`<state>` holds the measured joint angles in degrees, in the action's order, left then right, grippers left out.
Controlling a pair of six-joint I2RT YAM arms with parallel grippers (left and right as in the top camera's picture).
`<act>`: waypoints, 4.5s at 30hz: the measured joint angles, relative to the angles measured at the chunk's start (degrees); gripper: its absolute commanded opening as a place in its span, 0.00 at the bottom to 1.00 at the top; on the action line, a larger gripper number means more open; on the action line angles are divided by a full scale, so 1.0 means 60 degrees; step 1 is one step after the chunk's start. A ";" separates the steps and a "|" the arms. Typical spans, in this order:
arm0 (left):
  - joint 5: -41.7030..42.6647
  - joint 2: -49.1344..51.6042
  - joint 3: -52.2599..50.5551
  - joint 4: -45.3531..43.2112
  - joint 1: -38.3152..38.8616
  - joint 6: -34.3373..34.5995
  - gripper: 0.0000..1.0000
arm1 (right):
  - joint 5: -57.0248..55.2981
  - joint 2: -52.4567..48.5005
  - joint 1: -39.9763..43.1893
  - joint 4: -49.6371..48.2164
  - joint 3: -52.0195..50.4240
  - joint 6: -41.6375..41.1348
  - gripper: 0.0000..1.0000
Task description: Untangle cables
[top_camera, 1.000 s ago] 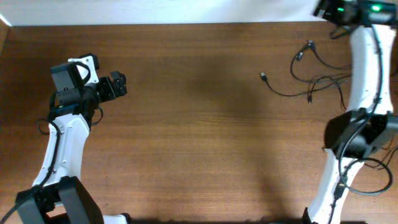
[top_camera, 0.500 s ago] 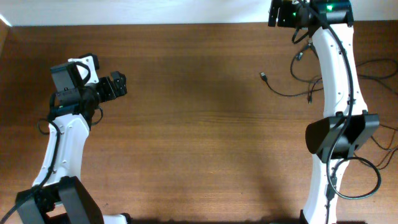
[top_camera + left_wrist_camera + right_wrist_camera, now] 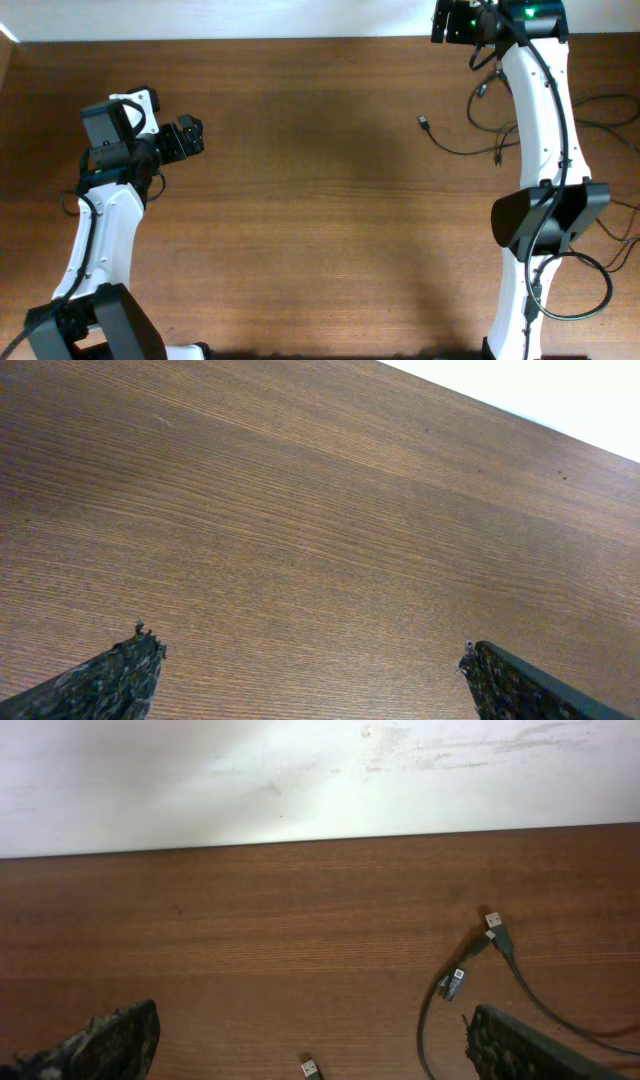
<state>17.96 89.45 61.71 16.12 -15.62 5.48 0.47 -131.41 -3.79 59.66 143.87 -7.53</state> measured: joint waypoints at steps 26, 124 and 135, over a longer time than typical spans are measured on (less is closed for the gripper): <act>0.0000 -0.0018 0.0000 0.0138 0.0000 0.0000 0.99 | 0.0000 0.0000 0.0000 0.0000 0.0000 0.0004 0.99; -0.1931 -1.4797 -1.0182 -0.2058 0.0892 -0.2455 0.99 | -0.0066 0.0000 0.0000 0.0022 -0.0004 0.0000 0.99; -0.1931 -1.4797 -1.0182 -0.2058 0.0892 -0.2455 0.99 | -0.0066 0.0000 0.0000 0.0022 -0.0004 0.0000 0.99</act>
<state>6.37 0.67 0.62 3.77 -10.26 -9.26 0.08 -131.41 -3.79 59.79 143.85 -7.53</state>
